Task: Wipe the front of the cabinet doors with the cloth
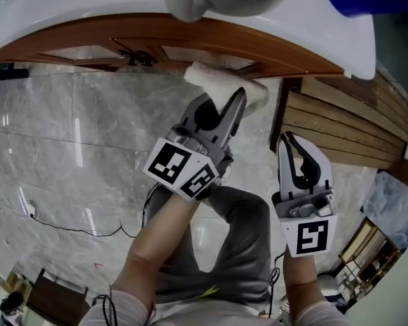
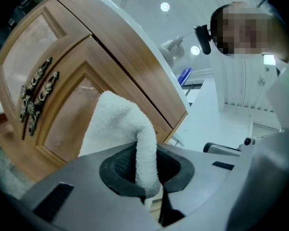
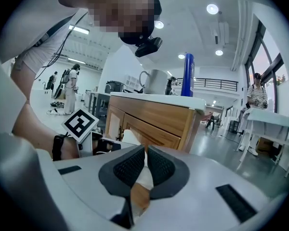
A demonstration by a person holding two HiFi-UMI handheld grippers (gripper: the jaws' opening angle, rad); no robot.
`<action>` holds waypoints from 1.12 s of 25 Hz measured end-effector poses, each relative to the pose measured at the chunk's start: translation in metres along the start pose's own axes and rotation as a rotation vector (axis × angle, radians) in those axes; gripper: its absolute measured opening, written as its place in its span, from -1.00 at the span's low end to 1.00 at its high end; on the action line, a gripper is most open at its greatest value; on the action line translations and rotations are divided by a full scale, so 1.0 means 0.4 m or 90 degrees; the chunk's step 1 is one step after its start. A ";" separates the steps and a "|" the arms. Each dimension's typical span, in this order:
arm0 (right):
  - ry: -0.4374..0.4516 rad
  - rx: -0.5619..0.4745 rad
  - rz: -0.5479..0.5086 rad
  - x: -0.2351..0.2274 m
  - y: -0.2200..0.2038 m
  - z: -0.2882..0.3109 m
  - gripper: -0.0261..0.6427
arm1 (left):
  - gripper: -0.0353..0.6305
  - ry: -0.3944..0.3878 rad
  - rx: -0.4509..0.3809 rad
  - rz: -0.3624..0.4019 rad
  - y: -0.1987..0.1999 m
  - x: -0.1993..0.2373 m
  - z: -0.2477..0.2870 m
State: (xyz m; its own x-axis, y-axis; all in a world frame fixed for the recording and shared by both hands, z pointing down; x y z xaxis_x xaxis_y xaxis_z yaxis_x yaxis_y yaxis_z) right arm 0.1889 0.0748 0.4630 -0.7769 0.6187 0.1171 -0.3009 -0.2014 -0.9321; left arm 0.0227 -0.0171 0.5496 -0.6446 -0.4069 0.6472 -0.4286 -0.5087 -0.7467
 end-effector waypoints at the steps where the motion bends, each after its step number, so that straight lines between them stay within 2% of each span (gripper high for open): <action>1: 0.007 0.000 0.001 0.011 0.011 0.008 -0.79 | -0.74 0.011 0.000 0.001 0.013 0.011 -0.021; 8: 0.053 -0.018 -0.008 0.087 0.072 0.096 -0.79 | -0.74 0.083 -0.017 -0.001 0.084 0.125 -0.139; 12: 0.076 -0.029 -0.023 0.120 0.050 0.147 -0.79 | -0.74 0.109 -0.033 0.007 0.092 0.198 -0.181; 20: 0.084 -0.017 -0.032 0.147 -0.050 0.238 -0.79 | -0.74 0.134 -0.068 0.022 0.079 0.338 -0.190; 28: 0.071 -0.016 -0.051 0.132 -0.096 0.275 -0.79 | -0.74 0.123 -0.091 0.011 0.055 0.405 -0.153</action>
State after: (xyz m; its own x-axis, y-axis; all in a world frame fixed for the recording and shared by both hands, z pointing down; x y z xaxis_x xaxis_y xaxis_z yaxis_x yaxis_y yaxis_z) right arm 0.0985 0.0318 0.5425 -0.6848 0.7124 0.1537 -0.3442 -0.1302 -0.9298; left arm -0.1301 -0.0477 0.6286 -0.7560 -0.2551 0.6027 -0.4929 -0.3840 -0.7808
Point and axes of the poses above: the fingertips, and each gripper's own axes: z forward along the fingers, x to its left, y out of its top, the point moved 10 cm from there along -z, backward along the fingers, and after that the axes turned 11 degrees about y, right-handed, at the moved point
